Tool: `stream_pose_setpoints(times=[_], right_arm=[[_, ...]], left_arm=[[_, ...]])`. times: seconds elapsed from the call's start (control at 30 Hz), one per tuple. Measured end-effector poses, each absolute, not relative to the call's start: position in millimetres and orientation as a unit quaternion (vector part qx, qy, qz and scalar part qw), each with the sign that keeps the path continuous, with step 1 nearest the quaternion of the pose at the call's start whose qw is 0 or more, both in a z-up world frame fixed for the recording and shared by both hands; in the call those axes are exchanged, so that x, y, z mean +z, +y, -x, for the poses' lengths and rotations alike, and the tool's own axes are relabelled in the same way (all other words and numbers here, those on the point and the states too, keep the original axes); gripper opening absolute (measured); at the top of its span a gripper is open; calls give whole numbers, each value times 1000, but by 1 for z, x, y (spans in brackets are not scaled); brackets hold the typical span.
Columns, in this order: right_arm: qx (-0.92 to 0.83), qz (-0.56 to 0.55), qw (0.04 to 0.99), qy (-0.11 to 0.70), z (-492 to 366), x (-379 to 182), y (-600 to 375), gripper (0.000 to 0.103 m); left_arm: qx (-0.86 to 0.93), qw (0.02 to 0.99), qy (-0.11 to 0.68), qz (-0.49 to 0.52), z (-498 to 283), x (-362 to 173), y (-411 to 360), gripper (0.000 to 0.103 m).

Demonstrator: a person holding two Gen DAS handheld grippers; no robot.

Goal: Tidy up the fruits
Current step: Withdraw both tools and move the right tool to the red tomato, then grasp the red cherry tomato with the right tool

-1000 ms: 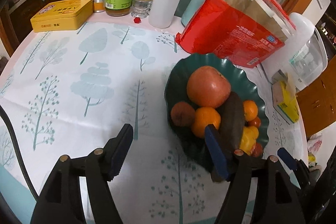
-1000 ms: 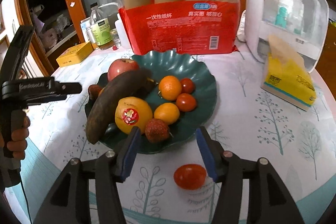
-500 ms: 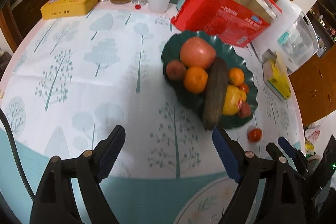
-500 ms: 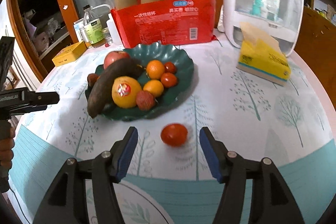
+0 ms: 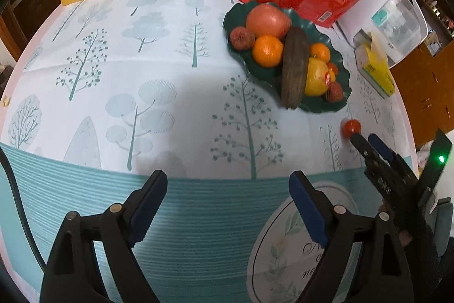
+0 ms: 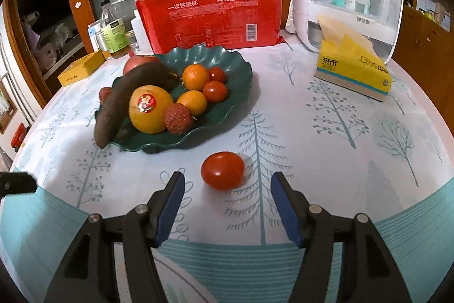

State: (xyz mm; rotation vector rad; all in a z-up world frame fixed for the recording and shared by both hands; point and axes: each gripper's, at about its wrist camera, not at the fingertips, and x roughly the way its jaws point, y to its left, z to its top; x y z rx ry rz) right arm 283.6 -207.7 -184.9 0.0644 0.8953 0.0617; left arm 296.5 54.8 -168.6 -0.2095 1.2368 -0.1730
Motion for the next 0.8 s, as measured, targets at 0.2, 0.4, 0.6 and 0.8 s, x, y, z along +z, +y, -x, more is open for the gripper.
stream_pose_setpoints(times=[0.2,0.4,0.6,0.8], right_arm=[[23,-20,898,438,-293,-195,-205,59],[23,-13,896,443,-302,-198,-199,39],[19,-22,893,449,-308,-187,-194,37],[18,-13,906,423,-321,-158,-183,37]], left_arm=[[-97,806,576,94,-290,-166,57,87],[-113,803,578,93,-288,-166,54,87],[-128,804,573,96,-284,-162,56,87],[-139,803,571,99,-282,-162,64,87]])
